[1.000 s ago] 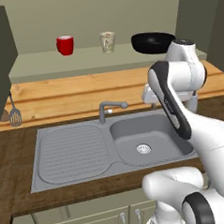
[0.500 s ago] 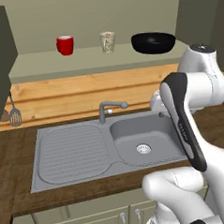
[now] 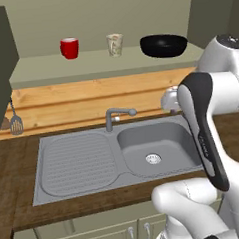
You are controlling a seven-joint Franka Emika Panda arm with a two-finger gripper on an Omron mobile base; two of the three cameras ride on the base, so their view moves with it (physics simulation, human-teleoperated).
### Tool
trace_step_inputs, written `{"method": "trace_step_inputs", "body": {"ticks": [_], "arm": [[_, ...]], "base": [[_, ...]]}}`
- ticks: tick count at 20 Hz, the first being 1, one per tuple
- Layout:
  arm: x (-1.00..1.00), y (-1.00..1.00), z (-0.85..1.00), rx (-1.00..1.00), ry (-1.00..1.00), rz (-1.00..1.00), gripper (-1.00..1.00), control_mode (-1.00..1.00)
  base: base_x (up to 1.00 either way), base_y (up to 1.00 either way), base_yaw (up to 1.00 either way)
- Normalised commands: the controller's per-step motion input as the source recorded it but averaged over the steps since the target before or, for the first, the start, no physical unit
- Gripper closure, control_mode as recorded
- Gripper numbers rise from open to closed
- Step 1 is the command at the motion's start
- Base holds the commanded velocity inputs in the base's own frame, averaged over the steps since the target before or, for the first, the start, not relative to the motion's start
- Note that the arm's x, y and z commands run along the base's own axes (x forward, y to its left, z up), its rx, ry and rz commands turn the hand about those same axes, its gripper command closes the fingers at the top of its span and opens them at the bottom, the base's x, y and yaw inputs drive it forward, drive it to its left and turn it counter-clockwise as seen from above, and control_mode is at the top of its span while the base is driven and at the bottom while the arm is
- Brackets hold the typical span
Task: Gather all objects into one cabinet and sort the glasses and bowls to opposite sides.
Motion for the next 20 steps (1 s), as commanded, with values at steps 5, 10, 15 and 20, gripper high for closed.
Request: {"method": "trace_step_inputs", "body": {"ticks": [5, 10, 15, 20], "arm": [[-0.24, 0.02, 0.03, -0.01, -0.05, 0.07, -1.00, -1.00], [0.39, 0.29, -0.12, -0.09, 0.00, 0.09, -1.00, -1.00], [-0.02, -0.01, -0.09, -0.02, -0.08, 0.10, -1.00, -1.00], [-0.14, -0.30, 0.07, 0.00, -0.04, 0.00, -1.00, -1.00]], "base": [[0.00, 0.00, 0.00], [0.00, 0.00, 0.00], [0.00, 0.00, 0.00], [0.00, 0.00, 0.00]]}}
